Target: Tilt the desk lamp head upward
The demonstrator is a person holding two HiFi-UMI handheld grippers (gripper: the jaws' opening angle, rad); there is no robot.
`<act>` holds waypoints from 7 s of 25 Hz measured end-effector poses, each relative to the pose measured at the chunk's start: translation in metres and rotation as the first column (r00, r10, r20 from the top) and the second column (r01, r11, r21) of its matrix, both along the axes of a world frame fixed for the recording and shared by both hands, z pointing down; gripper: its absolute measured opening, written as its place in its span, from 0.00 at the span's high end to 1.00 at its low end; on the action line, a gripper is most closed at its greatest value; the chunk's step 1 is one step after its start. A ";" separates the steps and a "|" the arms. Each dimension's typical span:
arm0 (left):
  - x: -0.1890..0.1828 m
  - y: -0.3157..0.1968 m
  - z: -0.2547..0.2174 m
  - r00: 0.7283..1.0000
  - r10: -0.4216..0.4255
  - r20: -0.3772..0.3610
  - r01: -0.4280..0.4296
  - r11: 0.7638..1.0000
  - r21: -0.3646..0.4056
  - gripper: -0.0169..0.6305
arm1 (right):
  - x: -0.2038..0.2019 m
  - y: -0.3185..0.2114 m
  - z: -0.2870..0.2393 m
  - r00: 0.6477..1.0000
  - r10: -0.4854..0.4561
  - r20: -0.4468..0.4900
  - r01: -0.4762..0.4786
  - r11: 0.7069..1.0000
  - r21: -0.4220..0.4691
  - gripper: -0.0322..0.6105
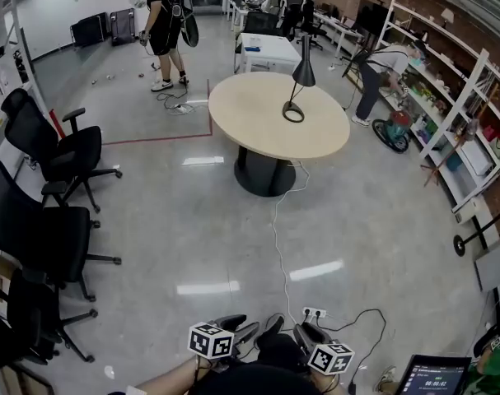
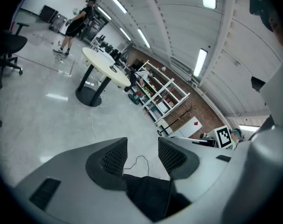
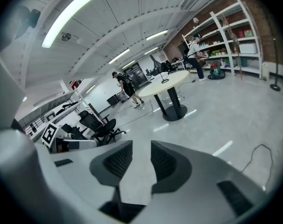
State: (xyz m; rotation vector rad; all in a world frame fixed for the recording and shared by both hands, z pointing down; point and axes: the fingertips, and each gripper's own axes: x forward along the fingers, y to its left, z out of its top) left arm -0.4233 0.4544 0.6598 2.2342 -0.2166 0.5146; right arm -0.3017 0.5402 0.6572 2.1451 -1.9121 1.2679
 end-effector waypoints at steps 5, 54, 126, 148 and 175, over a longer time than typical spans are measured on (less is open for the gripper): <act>0.026 -0.042 -0.007 1.000 -0.023 0.001 0.023 1.000 0.013 0.64 | 0.024 -0.057 0.004 0.999 -0.044 0.019 0.044 0.999 0.007 0.75; 0.397 -0.386 -0.019 0.996 0.067 0.064 -0.074 0.992 0.105 0.64 | 0.381 -0.396 0.012 0.999 -0.010 0.045 0.008 0.999 0.046 0.75; 0.652 -0.796 -0.116 0.994 -0.099 0.047 0.021 0.591 0.807 0.64 | 0.679 -0.910 -0.238 0.873 -0.107 -0.475 0.346 0.823 0.451 0.75; 0.672 -0.826 -0.135 0.963 -0.206 0.173 -0.187 -0.048 0.981 0.64 | 0.656 -1.050 -0.378 0.650 -0.287 -0.704 0.701 0.584 0.409 0.75; 0.668 -0.840 -0.119 0.939 -0.224 0.260 -0.296 -0.144 0.944 0.64 | 0.649 -1.076 -0.369 0.617 -0.493 -0.613 0.775 0.518 0.362 0.75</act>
